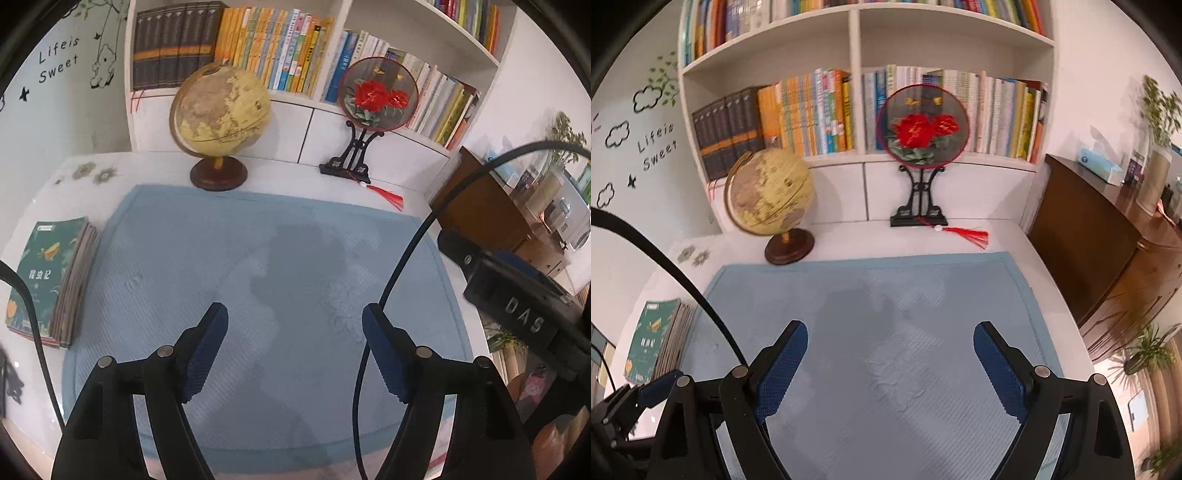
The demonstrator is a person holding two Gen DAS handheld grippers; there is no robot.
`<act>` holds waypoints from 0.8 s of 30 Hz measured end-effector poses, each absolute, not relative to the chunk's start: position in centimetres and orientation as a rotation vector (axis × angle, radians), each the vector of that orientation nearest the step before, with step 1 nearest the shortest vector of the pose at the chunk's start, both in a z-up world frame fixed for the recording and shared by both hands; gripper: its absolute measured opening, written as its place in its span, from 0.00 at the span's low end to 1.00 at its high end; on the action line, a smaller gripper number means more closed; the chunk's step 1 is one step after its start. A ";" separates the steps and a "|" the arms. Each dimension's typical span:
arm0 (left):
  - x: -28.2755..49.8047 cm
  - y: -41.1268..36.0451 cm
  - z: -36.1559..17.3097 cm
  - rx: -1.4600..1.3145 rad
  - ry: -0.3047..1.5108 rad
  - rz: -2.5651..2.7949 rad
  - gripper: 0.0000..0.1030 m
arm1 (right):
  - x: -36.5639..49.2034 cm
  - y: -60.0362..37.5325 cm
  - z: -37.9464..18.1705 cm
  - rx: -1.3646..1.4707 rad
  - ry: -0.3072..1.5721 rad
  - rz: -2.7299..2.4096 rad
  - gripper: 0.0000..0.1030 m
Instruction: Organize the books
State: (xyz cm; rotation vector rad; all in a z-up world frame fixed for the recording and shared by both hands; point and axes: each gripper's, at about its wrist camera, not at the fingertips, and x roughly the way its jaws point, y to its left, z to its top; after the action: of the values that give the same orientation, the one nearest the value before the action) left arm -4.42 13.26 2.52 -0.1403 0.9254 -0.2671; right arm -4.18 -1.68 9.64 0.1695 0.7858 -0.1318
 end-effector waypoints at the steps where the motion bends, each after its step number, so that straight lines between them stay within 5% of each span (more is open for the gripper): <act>1: -4.2 12.7 2.4 -0.147 0.931 -0.276 0.72 | -4.1 -2.0 9.6 0.170 0.783 -0.132 0.87; 24: -2.2 10.1 -0.1 -0.199 1.038 -0.261 0.72 | -1.9 -4.5 6.7 0.169 0.895 -0.115 0.87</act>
State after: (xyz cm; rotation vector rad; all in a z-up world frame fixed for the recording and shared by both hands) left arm -2.21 10.07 -0.06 -0.1994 1.0377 -0.2605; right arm -1.92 -4.55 6.66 0.1691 0.8952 -0.1153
